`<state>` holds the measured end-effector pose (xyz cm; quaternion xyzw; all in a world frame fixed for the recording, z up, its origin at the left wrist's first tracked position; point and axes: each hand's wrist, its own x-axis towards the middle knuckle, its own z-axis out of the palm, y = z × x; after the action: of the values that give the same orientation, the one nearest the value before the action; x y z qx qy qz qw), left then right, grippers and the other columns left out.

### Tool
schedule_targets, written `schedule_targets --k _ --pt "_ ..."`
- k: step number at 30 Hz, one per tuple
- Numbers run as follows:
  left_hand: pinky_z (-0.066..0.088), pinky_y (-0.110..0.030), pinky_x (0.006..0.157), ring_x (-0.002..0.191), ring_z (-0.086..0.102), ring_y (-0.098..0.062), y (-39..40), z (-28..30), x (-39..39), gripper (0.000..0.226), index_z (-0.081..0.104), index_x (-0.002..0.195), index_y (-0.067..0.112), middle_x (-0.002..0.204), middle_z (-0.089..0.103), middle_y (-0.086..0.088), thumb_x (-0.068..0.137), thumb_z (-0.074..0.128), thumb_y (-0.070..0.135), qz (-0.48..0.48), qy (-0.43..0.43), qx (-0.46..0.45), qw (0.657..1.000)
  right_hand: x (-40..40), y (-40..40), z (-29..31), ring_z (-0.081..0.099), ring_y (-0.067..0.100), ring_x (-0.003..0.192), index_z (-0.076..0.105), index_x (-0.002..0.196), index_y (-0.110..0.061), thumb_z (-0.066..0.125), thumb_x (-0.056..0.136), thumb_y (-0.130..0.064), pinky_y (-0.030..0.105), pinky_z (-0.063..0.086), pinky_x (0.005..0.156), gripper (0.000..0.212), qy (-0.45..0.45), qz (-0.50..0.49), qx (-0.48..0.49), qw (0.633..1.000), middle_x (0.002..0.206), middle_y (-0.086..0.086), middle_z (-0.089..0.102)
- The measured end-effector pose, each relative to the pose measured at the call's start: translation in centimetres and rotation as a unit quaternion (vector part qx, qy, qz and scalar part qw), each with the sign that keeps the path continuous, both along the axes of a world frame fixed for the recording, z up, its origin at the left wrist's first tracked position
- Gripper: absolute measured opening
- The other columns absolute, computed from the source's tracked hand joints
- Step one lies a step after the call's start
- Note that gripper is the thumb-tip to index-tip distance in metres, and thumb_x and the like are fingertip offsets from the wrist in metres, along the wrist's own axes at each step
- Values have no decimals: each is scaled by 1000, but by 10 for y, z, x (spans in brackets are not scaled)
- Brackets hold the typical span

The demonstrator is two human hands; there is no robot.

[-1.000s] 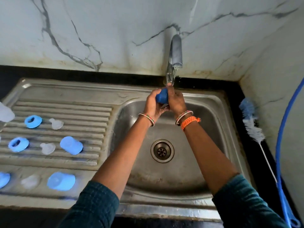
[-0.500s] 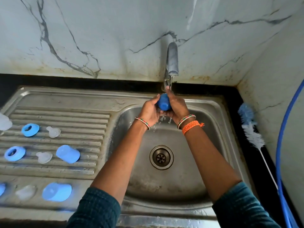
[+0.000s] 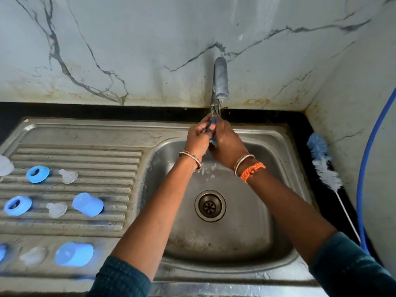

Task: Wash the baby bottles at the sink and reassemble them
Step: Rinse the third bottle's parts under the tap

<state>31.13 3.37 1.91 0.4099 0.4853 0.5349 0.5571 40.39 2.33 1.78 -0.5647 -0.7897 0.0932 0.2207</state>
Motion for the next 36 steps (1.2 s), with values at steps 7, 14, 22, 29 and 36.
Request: schedule_targets --k 7,14,22,29,36 --pt "18 -50 116 130 44 -31 -4 -12 -19 17 65 98 -2 138 50 -9 95 49 1 -52 168 71 982 18 16 21 64 20 69 55 109 -7 70 75 4 32 54 56 39 246 44 -263 932 93 13 64" --pt "45 -29 87 72 54 -4 -5 -8 -14 17 62 87 2 74 57 -7 95 47 -1 -14 122 54 991 -5 6 4 63 29 88 39 131 -7 64 77 3 34 54 68 60 156 -18 -93 983 112 16 59" --pt "45 -14 74 74 61 0 -8 -1 -38 33 70 88 4 77 69 5 96 40 -5 -154 40 -9 987 14 12 9 58 30 81 47 120 2 58 71 21 33 53 65 53 288 46 -189 938 99 15 57" --pt "45 -15 89 121 45 -13 -7 -11 -27 23 55 109 -17 146 33 -7 94 37 -12 -44 106 80 990 0 11 15 61 25 78 55 115 -5 62 69 12 18 51 63 49 199 -10 -179 963 104 18 62" --pt "37 -17 105 142 19 -34 -6 -14 -32 32 45 124 -20 147 30 -26 94 36 -14 -74 152 179 969 15 16 27 31 3 28 41 72 -8 31 83 16 9 21 30 28 530 -14 -555 641 54 3 48"
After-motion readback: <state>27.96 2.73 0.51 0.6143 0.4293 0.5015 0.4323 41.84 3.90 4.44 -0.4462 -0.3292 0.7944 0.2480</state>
